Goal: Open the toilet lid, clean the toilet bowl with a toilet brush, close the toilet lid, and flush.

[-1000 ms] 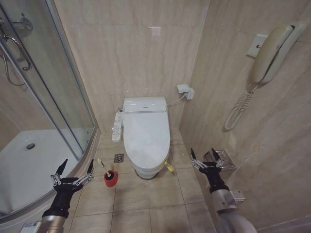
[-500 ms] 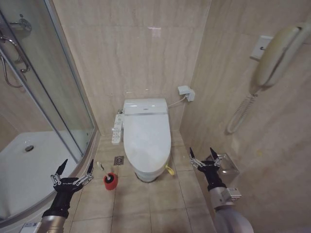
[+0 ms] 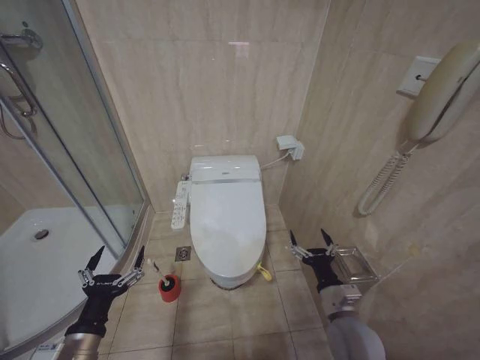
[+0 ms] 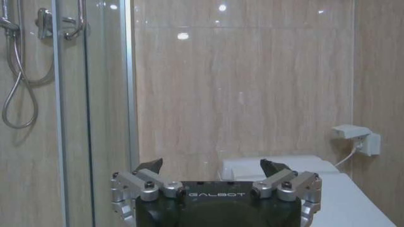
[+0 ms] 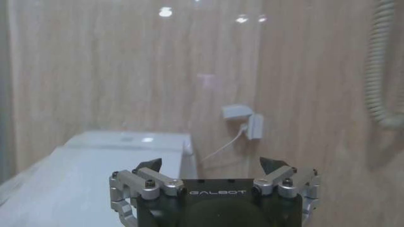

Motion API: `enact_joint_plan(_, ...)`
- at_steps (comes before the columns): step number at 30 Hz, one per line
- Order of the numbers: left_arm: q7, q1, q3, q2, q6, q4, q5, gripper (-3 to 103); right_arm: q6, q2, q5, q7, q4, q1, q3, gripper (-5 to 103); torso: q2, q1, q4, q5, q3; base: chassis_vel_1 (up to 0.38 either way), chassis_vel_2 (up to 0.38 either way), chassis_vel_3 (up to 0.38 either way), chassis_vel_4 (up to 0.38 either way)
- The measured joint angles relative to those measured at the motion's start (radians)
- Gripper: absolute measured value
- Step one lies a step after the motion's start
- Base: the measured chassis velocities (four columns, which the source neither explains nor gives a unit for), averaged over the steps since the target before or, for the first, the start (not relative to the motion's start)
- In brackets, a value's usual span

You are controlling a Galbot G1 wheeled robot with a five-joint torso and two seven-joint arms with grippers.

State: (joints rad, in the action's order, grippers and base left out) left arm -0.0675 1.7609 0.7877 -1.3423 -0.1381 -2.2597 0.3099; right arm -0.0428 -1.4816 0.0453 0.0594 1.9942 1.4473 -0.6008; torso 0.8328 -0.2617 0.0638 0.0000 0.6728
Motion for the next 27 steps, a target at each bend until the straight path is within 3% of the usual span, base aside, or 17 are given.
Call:
enact_joint_plan(10,0.0,0.0,0.0,0.0,0.0,0.0,0.0,100,-0.014,0.036,-0.031,0.029,-0.157,-0.056,0.044,100,0.0,-0.001,-0.0002,0.0001,0.0,0.0,0.0,0.0,0.0)
enact_joint_plan(27,0.0,0.0,0.0,0.0,0.0,0.0,0.0,100,-0.008,0.077,-0.066,0.0,-0.427,-0.122,0.147,100,0.0,-0.001,-0.0002,0.0,0.0,0.0,0.0,0.0,0.0)
